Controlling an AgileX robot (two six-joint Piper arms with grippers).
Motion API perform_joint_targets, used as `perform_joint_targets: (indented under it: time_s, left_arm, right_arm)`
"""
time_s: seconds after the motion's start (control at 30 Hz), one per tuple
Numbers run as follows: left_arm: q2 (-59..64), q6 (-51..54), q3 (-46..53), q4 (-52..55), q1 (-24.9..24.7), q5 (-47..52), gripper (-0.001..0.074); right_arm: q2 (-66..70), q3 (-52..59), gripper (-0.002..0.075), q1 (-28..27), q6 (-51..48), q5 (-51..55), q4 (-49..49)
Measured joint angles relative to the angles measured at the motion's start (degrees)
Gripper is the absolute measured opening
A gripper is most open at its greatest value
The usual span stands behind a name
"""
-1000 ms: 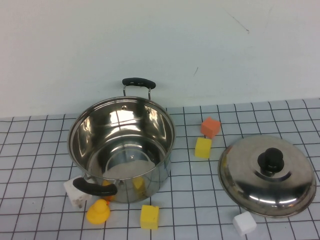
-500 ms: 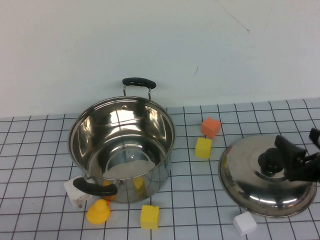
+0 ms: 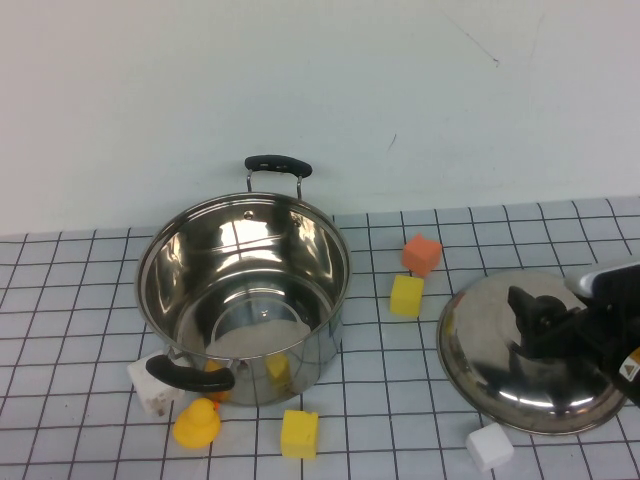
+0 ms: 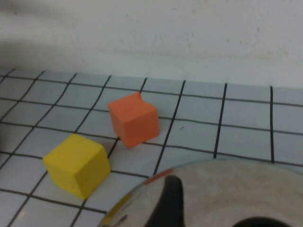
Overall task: Cover the pot
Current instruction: Pick up the pot lid, then place the pot lid on the pot
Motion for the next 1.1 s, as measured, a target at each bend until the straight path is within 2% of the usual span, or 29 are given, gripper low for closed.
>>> perform_joint_targets:
  time_s: [0.2, 0.27, 0.4, 0.47, 0.5, 0.7, 0.9, 0.97, 1.1]
  left_arm:
    - [0.0, 0.0, 0.0, 0.0, 0.0, 0.0, -0.0003]
    - [0.0, 0.0, 0.0, 0.0, 0.0, 0.0, -0.0003]
    - [0.0, 0.0, 0.0, 0.0, 0.0, 0.0, -0.0003]
    - [0.0, 0.15, 0.0, 0.0, 0.0, 0.0, -0.0003]
    - [0.0, 0.15, 0.0, 0.0, 0.0, 0.0, -0.0003]
    - [0.0, 0.15, 0.0, 0.0, 0.0, 0.0, -0.0003]
    - [0.0, 0.15, 0.0, 0.0, 0.0, 0.0, -0.0003]
    - [0.0, 0.15, 0.0, 0.0, 0.0, 0.0, -0.0003]
    - [0.0, 0.15, 0.0, 0.0, 0.0, 0.0, -0.0003]
  right_arm:
    - [3.96, -0.41, 0.0645, 0.0, 0.65, -0.09, 1.01]
    - [4.73, -0.41, 0.0622, 0.0, 1.37, -0.09, 1.01]
    - [5.1, -0.41, 0.0491, 0.0, 3.31, -0.66, 1.12]
    - [5.1, -0.45, 0.037, 0.0, 4.53, -1.44, 1.16]
    - [5.1, -0.45, 0.034, 0.12, 5.3, -1.62, 1.16]
    - [-2.99, 1.75, 0.0347, 0.12, 12.02, 0.83, 1.54]
    - [-23.81, 2.45, 0.0347, 0.12, 11.76, 1.28, 0.42]
    - [-31.43, 0.39, 0.0347, 0.12, 12.15, 5.88, -2.76]
    - [-41.07, -7.58, 0.0347, 1.76, 14.35, 22.78, -10.05]
